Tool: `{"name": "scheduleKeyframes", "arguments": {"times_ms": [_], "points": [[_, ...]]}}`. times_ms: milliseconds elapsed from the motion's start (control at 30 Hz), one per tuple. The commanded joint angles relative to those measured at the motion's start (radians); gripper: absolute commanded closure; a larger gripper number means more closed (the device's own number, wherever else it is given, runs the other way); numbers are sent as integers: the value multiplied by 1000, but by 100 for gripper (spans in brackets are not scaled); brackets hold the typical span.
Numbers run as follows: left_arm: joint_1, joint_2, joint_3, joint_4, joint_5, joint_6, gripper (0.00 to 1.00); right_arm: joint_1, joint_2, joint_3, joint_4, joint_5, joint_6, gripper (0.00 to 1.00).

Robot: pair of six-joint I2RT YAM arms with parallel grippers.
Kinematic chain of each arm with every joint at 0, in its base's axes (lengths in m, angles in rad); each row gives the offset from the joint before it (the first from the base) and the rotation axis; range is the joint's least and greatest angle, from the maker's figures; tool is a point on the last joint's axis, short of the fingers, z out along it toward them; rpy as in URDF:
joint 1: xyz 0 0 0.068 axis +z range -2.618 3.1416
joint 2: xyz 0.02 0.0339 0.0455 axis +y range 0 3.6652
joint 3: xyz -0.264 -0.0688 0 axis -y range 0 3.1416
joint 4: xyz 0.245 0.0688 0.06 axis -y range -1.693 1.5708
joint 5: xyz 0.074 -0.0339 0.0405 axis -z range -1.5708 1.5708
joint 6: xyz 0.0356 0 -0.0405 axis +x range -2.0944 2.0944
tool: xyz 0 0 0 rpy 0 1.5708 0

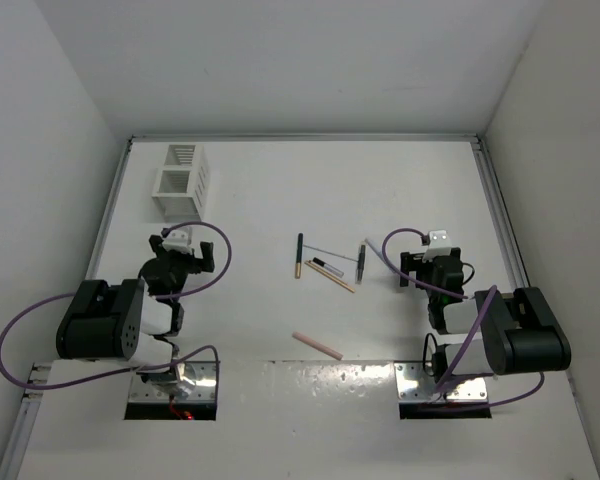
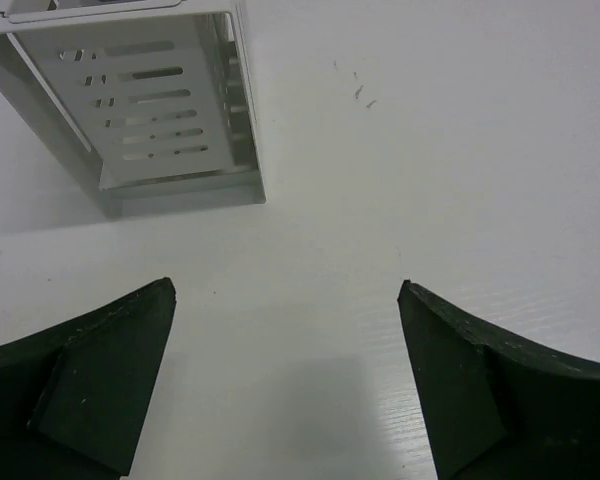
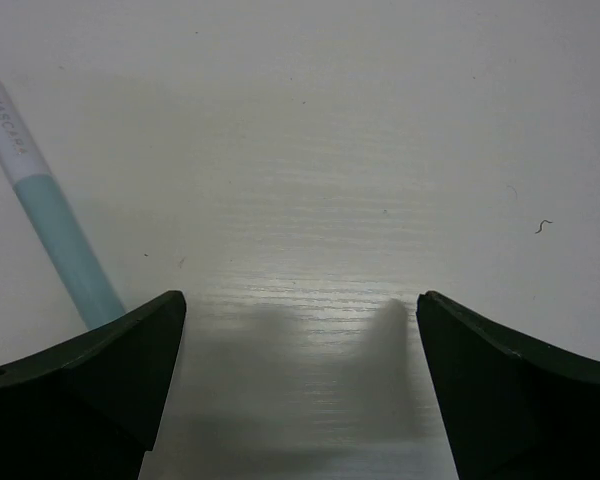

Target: Organize the makeup

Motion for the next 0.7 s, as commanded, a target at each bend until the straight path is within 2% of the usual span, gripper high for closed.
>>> {"name": "scheduleKeyframes", "arguments": {"times_ms": [0, 200, 233, 367, 433, 467, 500, 567, 600, 667], "points": [[5, 1, 15, 85, 17, -11, 0, -2, 6, -52, 6, -12, -7, 0], [5, -25, 15, 85, 46, -11, 0, -2, 6, -54, 6, -10, -7, 0], [5, -44, 29, 33, 60, 11, 0, -2, 6, -52, 8, -12, -7, 0], [-4, -68, -57, 163, 36, 11, 0, -2, 8, -52, 6, -12, -8, 0], [-4, -110, -56, 163, 75, 44, 0, -2, 5, -48, 8, -15, -5, 0], [-4, -165, -31, -22, 163, 81, 0, -5, 5, -46, -10, -13, 1, 0], [-16, -297, 10, -168, 230, 132, 0, -13, 6, -44, -15, -19, 5, 0], [-36, -384, 157, -492, 363, 324, 0, -24, 5, -46, -3, -39, 16, 0], [-36, -432, 185, -689, 429, 344, 0, -24, 6, -46, -4, -42, 15, 0], [-36, -485, 201, -782, 430, 374, 0, -22, 3, -49, -1, -48, 21, 0]]}}
